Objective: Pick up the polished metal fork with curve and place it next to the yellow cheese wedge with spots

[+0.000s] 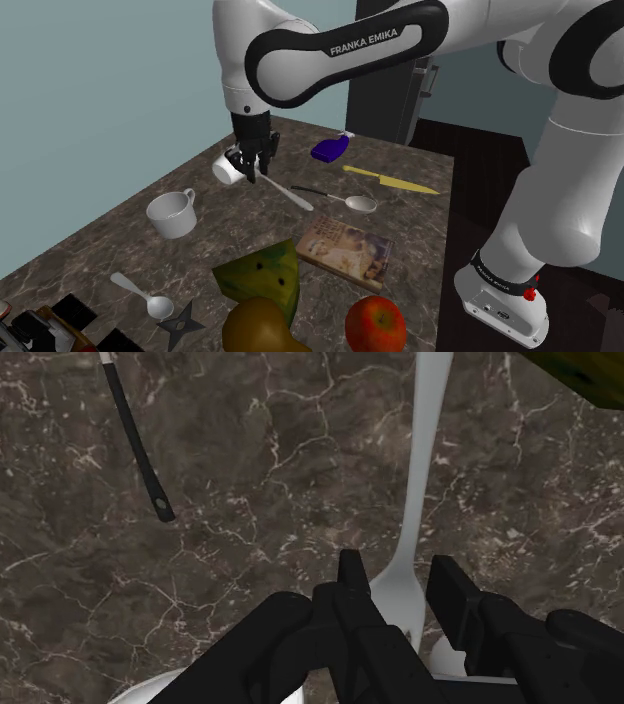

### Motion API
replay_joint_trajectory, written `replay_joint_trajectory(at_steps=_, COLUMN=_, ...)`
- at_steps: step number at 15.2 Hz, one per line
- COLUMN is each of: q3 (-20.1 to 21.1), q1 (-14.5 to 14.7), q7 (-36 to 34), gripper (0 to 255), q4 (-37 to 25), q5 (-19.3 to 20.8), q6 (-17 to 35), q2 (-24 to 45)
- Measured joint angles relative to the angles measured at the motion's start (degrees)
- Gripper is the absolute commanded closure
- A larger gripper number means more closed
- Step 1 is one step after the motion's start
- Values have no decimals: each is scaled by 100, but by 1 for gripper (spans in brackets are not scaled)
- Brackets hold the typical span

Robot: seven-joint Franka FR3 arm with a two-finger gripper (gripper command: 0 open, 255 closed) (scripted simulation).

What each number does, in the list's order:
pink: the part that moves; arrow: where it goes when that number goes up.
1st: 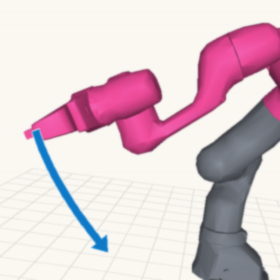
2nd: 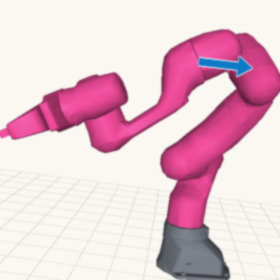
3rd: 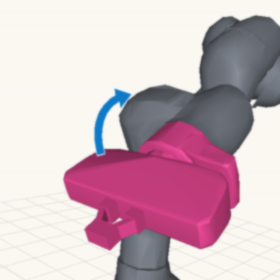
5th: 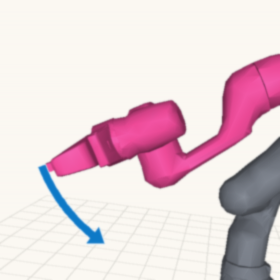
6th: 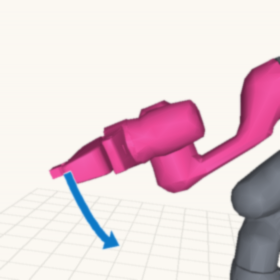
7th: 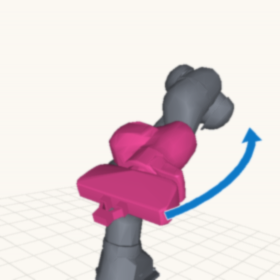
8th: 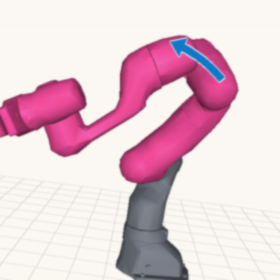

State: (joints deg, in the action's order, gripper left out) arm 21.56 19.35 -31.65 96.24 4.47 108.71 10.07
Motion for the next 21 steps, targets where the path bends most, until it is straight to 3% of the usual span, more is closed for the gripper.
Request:
replay_joint_trajectory(at_steps=3, q3=77, q1=287, q7=-356, gripper=255, q4=-791, q5=270, q6=-214, q2=636)
replay_joint_trajectory(at_steps=5, q3=86, q1=366, q7=-450, gripper=255, q4=-938, q5=338, q6=-214, q2=797)
replay_joint_trajectory(at_steps=21, q3=28, q1=365, q7=-574, gripper=255, q4=-52, q5=480, q6=897, q2=1043)
